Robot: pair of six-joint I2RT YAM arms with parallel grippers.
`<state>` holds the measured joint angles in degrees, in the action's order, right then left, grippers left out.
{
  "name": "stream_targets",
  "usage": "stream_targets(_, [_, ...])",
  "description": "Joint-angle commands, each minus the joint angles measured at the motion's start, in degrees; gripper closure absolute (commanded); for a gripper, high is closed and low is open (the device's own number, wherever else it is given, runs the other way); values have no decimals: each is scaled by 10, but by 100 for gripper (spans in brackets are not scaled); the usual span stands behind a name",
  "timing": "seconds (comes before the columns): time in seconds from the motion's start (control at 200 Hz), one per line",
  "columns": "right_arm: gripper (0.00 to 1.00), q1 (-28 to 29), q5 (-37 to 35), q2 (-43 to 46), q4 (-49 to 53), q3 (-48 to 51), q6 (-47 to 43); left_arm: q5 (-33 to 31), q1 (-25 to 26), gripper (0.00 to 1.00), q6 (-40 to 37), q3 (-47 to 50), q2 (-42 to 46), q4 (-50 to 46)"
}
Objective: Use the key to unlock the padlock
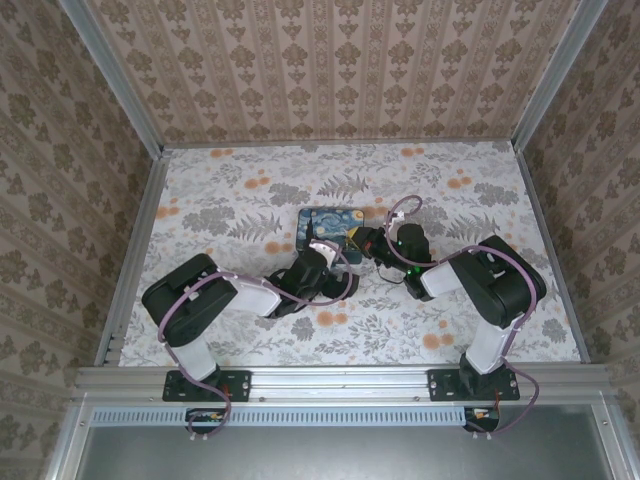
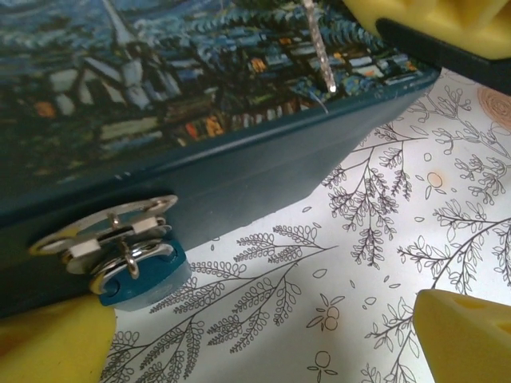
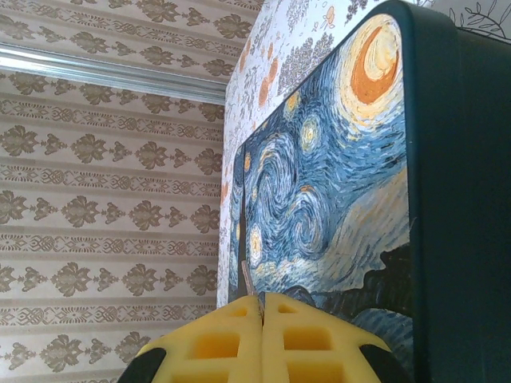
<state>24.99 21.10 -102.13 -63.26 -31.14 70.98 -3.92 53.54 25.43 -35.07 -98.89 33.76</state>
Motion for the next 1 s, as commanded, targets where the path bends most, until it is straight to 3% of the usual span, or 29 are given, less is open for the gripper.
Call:
stream_targets(0.0, [100,-3,3,-6,-1,11,6,-27,-5,3,-11,12,7,17])
stream_targets(0.325, [100,-5,3,-9,-2,16,3,-27,-13,3,-16,11,0,13])
stream_targets(0.745, [100,-9,9,-6,9,16,-3,75,-20,3,-10,-53,-62,34])
stream_targets(0.995, [100,-11,10,-7,14,15,-6,126,-43,3,51,-31,-57,107])
